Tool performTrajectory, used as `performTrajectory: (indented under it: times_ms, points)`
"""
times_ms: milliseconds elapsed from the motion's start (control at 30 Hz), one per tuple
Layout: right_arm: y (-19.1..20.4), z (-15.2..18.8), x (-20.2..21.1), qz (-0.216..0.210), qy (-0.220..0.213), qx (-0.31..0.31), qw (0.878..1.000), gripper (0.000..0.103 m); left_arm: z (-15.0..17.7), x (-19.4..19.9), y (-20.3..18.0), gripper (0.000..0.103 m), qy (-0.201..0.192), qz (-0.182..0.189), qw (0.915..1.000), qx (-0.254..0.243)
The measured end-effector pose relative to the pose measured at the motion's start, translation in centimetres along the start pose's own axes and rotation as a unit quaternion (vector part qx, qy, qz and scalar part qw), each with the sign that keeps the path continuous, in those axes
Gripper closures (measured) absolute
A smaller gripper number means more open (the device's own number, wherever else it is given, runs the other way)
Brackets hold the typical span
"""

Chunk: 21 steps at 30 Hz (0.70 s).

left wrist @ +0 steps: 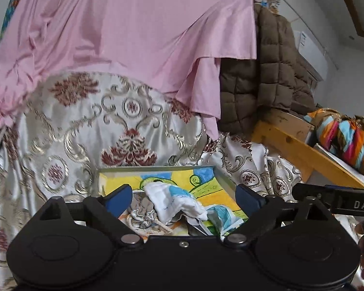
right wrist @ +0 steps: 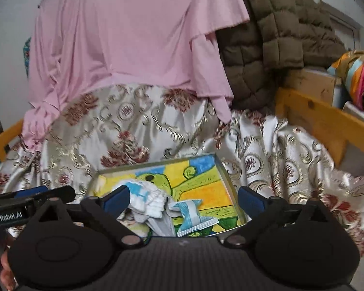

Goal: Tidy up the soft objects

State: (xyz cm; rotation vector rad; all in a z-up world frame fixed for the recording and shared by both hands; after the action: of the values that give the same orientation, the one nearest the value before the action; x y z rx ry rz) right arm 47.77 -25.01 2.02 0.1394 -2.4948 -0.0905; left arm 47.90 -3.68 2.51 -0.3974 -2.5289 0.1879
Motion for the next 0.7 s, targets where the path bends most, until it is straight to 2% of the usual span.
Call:
performTrajectory:
  times_ms: [133, 267, 700]
  points:
    - [0.5, 0.8, 3.8, -0.008, -0.01, 0.006, 1.0, 0.003, 0.5, 3.2, -1.3, 0.006, -0.003, -0.004, 0.9998, -0.018]
    - [1.1, 1.8, 7.1, -0.015, -0.02, 0.011, 1.0, 0.001, 1.5, 6.6, -1.9, 0.001, -0.014, -0.007, 0.9998, -0.013]
    - [2.4, 5.5, 15.1, -0.014, -0.048, 0.029, 0.998, 0.0, 6.3, 14.9, -1.9, 0.001, -0.019, -0.034, 0.9991, -0.02]
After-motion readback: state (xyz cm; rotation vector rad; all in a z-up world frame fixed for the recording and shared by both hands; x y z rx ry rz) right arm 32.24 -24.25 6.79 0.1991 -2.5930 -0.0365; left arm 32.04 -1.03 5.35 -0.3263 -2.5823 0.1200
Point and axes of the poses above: each gripper's, at about its wrist camera, not at the fingertips, and x roughly against the way its jaws point, y to its left, z to its underside, the point moved 6 cm from there along -x, roughly the way its jaws point, and after that the axes turned 9 degrees about y, right-handed, at the moved point
